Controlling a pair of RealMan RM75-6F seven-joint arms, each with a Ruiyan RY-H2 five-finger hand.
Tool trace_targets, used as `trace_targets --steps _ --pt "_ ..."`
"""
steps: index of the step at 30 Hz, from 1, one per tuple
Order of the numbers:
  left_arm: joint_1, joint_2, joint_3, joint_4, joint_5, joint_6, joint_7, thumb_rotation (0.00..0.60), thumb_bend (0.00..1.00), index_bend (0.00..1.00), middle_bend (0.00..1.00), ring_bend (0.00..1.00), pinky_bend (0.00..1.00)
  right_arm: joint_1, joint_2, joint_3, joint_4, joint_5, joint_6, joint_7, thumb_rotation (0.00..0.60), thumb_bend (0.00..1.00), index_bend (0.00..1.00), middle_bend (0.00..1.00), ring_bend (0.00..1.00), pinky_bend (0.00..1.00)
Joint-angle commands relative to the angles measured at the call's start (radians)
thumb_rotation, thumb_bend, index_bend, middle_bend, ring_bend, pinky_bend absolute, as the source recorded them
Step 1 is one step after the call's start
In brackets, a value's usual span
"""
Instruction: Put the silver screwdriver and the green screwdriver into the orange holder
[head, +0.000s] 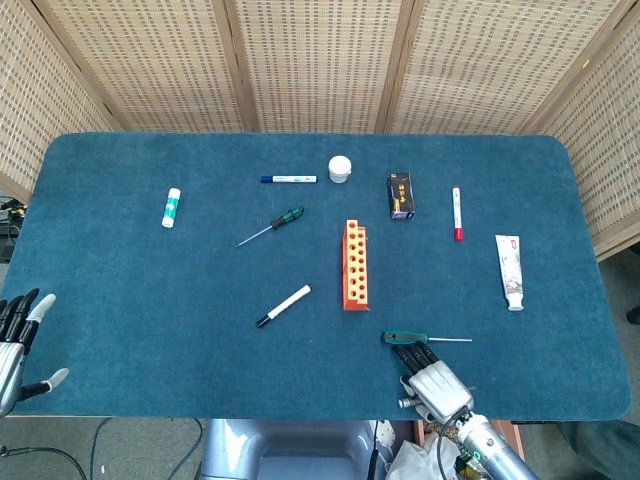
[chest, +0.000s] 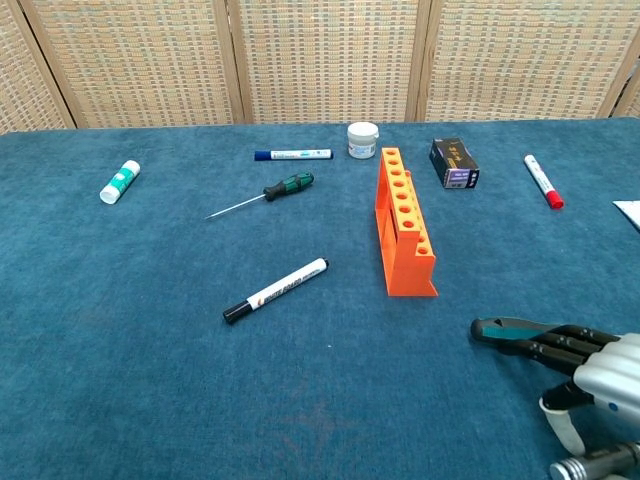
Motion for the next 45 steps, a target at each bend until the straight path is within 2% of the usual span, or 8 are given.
trace_targets --steps 1,12,18,23,28,35,45 --pt "0.000 0.000 0.000 0.000 -0.001 0.001 -0.001 0.600 0.00 0.00 0.00 0.00 0.00 0.002 -0.007 -0.005 0.007 -0.010 0.011 0.007 0.600 0.30 0.60 0.00 0.00 0.00" --pt "-0.001 -0.001 0.000 -0.001 -0.004 -0.003 0.002 0.600 0.00 0.00 0.00 0.00 0.00 0.014 0.010 -0.010 -0.003 -0.066 0.083 0.127 0.600 0.34 0.63 0.01 0.00 0.00" --pt "-0.001 0.002 0.001 -0.004 -0.004 -0.002 -0.002 0.600 0.00 0.00 0.00 0.00 0.00 0.030 0.062 -0.001 -0.062 -0.090 0.118 0.230 0.600 0.34 0.63 0.02 0.00 0.00" --pt "0.003 0.004 0.002 -0.005 0.000 0.005 -0.007 0.600 0.00 0.00 0.00 0.00 0.00 0.046 0.122 0.028 -0.133 -0.092 0.152 0.312 0.600 0.34 0.64 0.04 0.00 0.00" --pt "0.004 0.009 0.002 -0.006 -0.001 0.007 -0.014 0.600 0.00 0.00 0.00 0.00 0.00 0.073 0.200 0.073 -0.232 -0.064 0.159 0.402 0.600 0.34 0.64 0.05 0.00 0.00" --pt "0.005 0.005 -0.002 0.005 0.014 0.026 -0.017 0.600 0.00 0.00 0.00 0.00 0.00 0.139 0.310 0.177 -0.362 0.051 0.112 0.579 0.600 0.36 0.64 0.08 0.00 0.00" --pt "0.010 -0.001 -0.002 0.010 0.029 0.045 -0.006 0.600 0.00 0.00 0.00 0.00 0.00 0.235 0.388 0.328 -0.430 0.213 0.019 0.883 0.600 0.36 0.64 0.11 0.00 0.00"
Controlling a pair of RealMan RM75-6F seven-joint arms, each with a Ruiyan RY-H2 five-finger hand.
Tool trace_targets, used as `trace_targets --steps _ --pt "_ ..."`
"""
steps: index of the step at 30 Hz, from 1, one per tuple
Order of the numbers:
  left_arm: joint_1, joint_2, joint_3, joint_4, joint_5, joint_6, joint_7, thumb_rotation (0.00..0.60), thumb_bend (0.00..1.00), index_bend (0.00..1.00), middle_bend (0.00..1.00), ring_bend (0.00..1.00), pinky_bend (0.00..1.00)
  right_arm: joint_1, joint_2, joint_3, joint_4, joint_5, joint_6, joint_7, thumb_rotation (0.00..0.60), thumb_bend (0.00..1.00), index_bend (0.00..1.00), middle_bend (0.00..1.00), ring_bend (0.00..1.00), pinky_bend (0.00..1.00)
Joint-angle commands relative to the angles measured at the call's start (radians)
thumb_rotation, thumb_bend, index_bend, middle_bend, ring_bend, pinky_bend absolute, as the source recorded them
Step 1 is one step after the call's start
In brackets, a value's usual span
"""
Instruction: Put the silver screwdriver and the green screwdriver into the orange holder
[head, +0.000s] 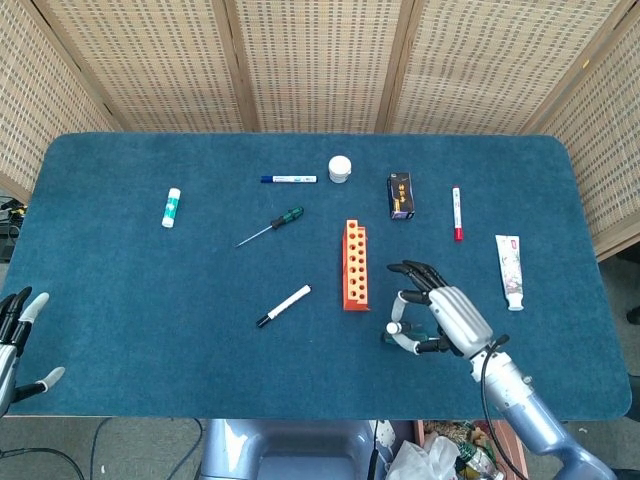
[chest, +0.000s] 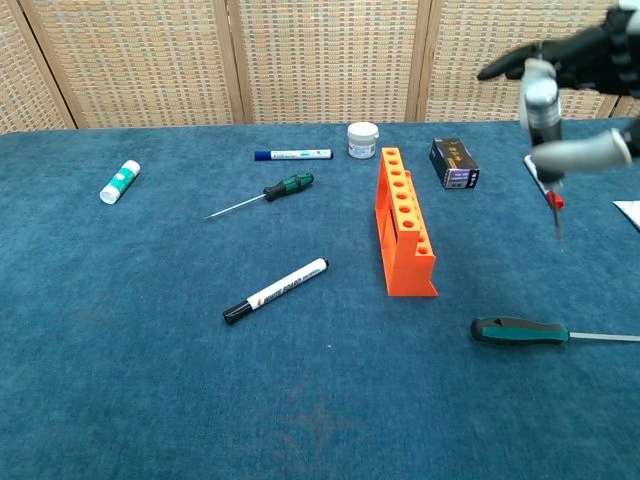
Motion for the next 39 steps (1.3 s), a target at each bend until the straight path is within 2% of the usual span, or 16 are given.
trace_targets --steps 1,5,9,17,26,39 --pt "-0.007 -0.002 -0.004 0.002 -0.012 -0.016 0.006 0.600 0.00 0.00 0.00 0.00 0.00 0.059 0.027 0.079 -0.016 0.081 -0.065 0.160 0.600 0.37 0.64 0.11 0.00 0.00" --pt "-0.017 0.000 -0.012 -0.003 -0.036 -0.040 0.006 0.600 0.00 0.00 0.00 0.00 0.00 0.108 0.009 0.121 0.015 0.138 -0.132 0.281 0.600 0.37 0.65 0.11 0.00 0.00" --pt "-0.021 0.000 -0.019 -0.006 -0.043 -0.044 0.006 0.600 0.00 0.00 0.00 0.00 0.00 0.152 -0.040 0.146 0.070 0.187 -0.177 0.333 0.600 0.38 0.65 0.12 0.00 0.00" --pt "-0.028 0.001 -0.025 -0.008 -0.062 -0.059 0.007 0.600 0.00 0.00 0.00 0.00 0.00 0.224 -0.208 0.180 0.223 0.285 -0.217 0.397 0.600 0.39 0.66 0.12 0.00 0.00" --pt "-0.029 0.006 -0.026 -0.015 -0.072 -0.063 0.003 0.600 0.00 0.00 0.00 0.00 0.00 0.218 -0.326 0.189 0.337 0.261 -0.153 0.446 0.600 0.43 0.66 0.13 0.00 0.00" --pt "-0.032 0.005 -0.025 -0.018 -0.075 -0.069 0.011 0.600 0.00 0.00 0.00 0.00 0.00 0.204 -0.357 0.172 0.390 0.220 -0.144 0.470 0.600 0.43 0.66 0.13 0.00 0.00"
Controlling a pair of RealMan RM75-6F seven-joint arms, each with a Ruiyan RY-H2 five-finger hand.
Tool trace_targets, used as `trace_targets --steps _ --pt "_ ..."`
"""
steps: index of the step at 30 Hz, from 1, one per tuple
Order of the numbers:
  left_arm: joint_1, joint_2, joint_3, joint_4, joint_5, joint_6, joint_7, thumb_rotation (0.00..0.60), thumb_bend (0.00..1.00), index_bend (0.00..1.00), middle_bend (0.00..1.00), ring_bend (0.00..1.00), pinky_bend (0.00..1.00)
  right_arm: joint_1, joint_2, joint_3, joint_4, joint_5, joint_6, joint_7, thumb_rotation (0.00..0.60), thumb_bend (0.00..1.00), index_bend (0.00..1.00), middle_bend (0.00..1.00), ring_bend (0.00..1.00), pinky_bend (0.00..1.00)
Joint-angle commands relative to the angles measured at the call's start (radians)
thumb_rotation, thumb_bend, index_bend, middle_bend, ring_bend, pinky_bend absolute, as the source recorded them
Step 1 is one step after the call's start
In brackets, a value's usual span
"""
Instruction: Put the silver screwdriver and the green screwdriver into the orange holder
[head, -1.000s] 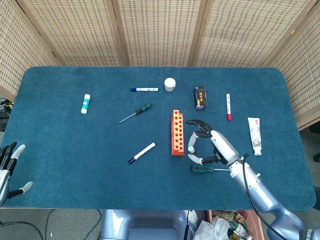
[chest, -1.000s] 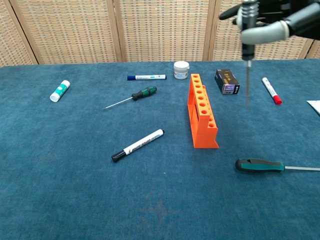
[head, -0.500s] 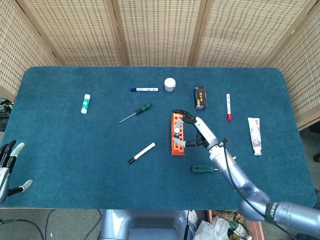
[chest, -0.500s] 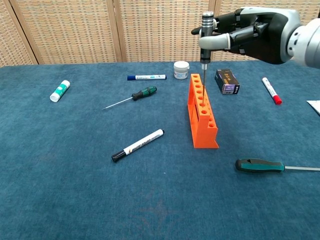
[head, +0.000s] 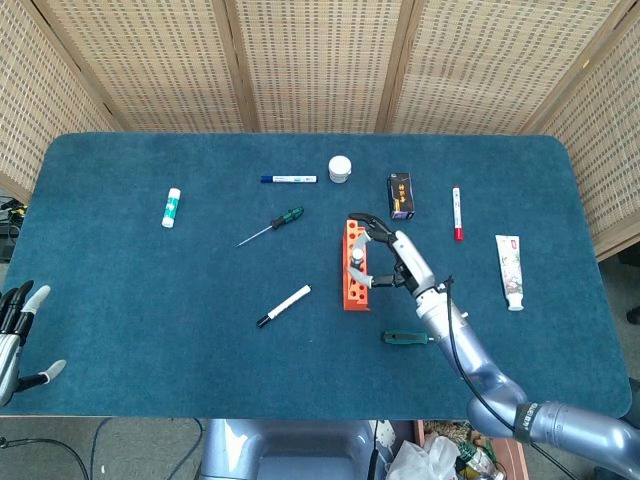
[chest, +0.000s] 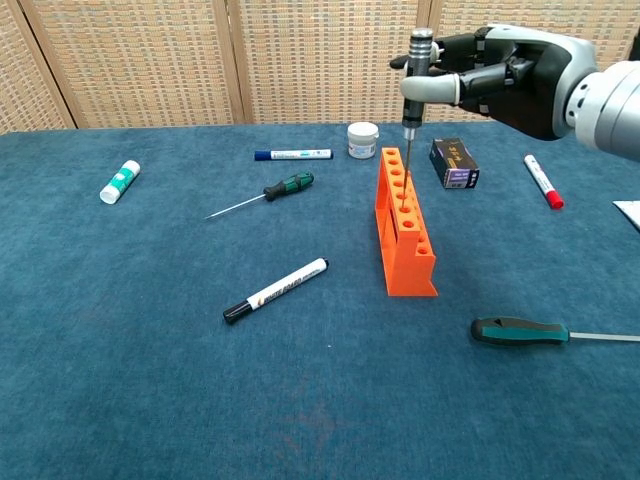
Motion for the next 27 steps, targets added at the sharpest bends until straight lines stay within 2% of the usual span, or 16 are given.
trace_targets --steps 1,27 --pt "-0.001 0.000 0.000 0.001 -0.001 -0.002 0.000 0.600 0.00 0.00 0.00 0.00 0.00 -0.003 0.000 -0.002 0.004 -0.002 -0.001 0.003 0.600 0.43 0.66 0.13 0.00 0.00" --pt "-0.003 -0.002 0.003 0.000 0.002 -0.002 0.004 0.600 0.00 0.00 0.00 0.00 0.00 -0.018 -0.013 -0.024 0.042 -0.053 -0.002 0.044 0.600 0.43 0.66 0.13 0.00 0.00"
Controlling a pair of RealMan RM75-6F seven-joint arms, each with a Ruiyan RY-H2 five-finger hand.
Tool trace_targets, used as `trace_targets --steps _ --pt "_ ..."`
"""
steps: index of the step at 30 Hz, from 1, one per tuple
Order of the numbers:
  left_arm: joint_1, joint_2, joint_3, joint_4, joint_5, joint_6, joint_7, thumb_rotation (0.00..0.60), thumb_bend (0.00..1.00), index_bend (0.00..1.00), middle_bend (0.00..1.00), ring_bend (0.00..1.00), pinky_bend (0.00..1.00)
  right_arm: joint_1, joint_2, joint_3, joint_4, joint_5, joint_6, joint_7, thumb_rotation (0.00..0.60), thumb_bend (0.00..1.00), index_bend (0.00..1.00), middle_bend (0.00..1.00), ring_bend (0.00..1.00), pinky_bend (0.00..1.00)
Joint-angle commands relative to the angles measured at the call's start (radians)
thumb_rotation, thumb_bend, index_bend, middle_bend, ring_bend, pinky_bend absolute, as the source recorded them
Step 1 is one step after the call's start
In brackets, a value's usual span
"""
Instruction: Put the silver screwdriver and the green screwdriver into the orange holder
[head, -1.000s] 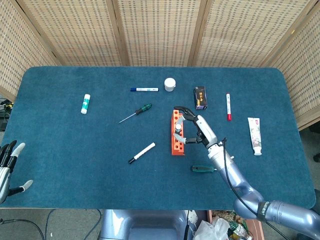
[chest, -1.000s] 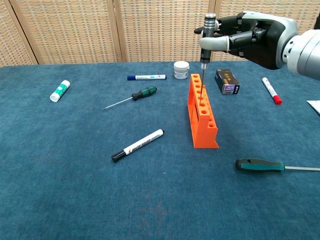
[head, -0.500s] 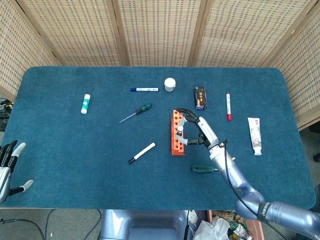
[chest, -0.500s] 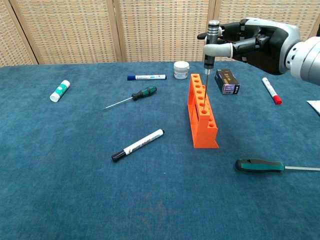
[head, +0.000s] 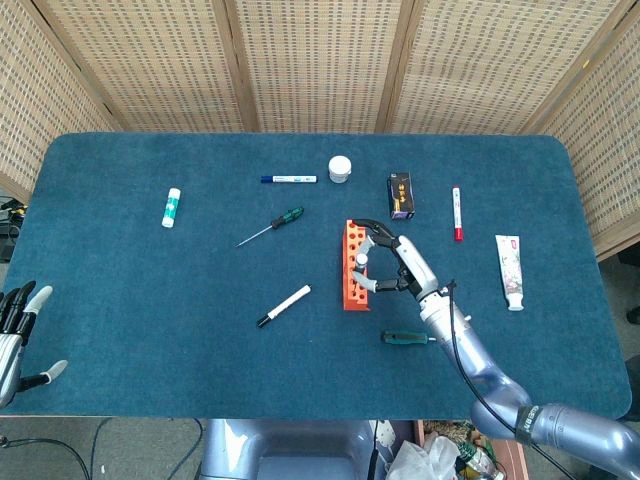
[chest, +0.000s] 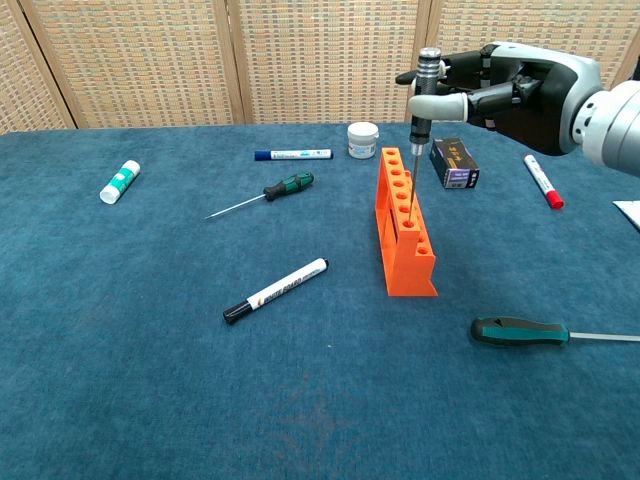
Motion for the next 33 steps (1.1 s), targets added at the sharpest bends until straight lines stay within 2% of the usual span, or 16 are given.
trace_targets --steps 1,11,18,33 --pt "0.000 0.000 0.001 0.000 0.001 0.000 0.000 0.600 0.00 0.00 0.00 0.00 0.00 -0.001 -0.001 -0.003 0.004 -0.003 0.000 0.000 0.600 0.43 0.66 0.13 0.00 0.00" --pt "-0.001 0.000 0.002 0.000 0.001 -0.002 0.002 0.600 0.00 0.00 0.00 0.00 0.00 -0.004 -0.019 -0.023 0.039 -0.023 0.000 0.006 0.600 0.43 0.67 0.13 0.00 0.00" --pt "-0.002 0.000 0.002 -0.001 -0.001 -0.005 0.002 0.600 0.00 0.00 0.00 0.00 0.00 -0.008 -0.054 -0.054 0.096 -0.046 0.001 0.016 0.600 0.43 0.67 0.13 0.00 0.00" --pt "-0.009 -0.003 0.003 -0.001 -0.011 -0.023 0.011 0.600 0.00 0.00 0.00 0.00 0.00 -0.005 -0.108 -0.087 0.198 -0.083 -0.004 0.057 0.600 0.43 0.67 0.13 0.00 0.00"
